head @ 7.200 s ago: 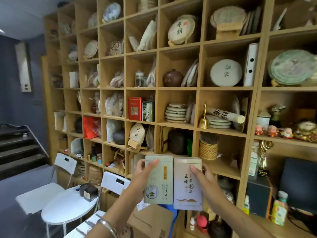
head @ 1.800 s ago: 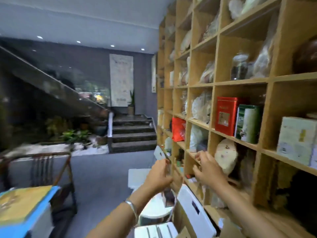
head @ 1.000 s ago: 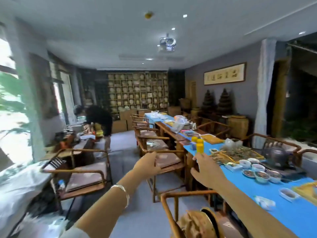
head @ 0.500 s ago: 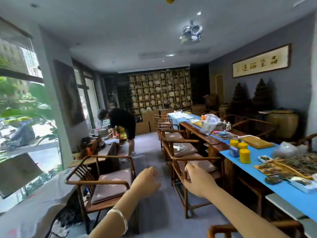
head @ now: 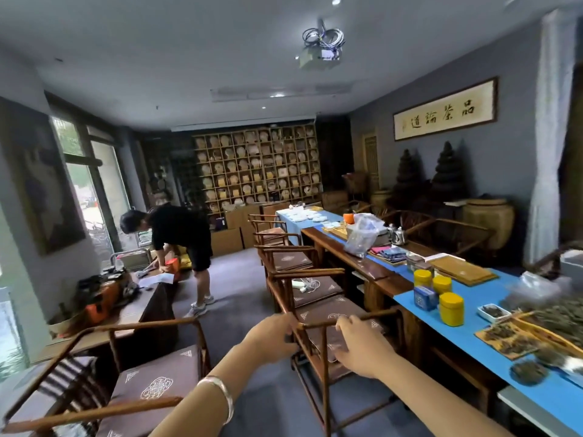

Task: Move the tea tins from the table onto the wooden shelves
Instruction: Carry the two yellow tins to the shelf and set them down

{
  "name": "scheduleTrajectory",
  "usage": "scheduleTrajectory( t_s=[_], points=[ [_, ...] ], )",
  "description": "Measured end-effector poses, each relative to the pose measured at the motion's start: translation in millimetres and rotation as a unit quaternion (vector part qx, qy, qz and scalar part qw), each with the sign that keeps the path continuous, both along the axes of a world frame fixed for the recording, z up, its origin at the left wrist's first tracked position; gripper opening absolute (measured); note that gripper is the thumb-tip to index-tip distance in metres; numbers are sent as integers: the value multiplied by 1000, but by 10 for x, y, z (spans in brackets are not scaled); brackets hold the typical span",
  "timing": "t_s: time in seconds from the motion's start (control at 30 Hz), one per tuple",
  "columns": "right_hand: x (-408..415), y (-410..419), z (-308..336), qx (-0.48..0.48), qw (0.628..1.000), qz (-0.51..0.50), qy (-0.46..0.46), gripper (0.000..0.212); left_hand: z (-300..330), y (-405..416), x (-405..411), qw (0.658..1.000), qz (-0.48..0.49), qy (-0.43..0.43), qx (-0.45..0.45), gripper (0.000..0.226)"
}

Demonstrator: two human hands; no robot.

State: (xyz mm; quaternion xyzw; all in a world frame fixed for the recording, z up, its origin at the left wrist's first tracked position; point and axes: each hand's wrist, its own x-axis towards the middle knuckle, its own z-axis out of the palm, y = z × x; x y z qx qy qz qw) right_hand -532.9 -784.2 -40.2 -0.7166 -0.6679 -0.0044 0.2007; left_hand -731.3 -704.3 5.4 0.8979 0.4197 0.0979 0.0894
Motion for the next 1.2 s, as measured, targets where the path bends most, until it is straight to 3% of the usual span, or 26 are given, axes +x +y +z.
scheduleTrajectory(
  t_s=[0.33,0.57,0.67,0.97,1.2],
  points=[
    [1062,1577,-189,-38,987,-154,11,39,-337,2205,1230,993,-115,10,-30,41],
    [1721,2177,-517,-98,958,-263,63,44,-331,3725,2149,983,-167,-20,-76,32],
    [1990,2230,-698,-126,941,-306,75,31,-499,4034,2620,974,-204,-14,-98,34],
    [3288,2591,-993,-141,904,-393,88,47,-1157,4386,4157,936,-313,48,-157,46],
    [4619,3176,-1233,-145,896,-404,114,43,-1048,5167,5539,940,-292,31,-175,48]
  ],
)
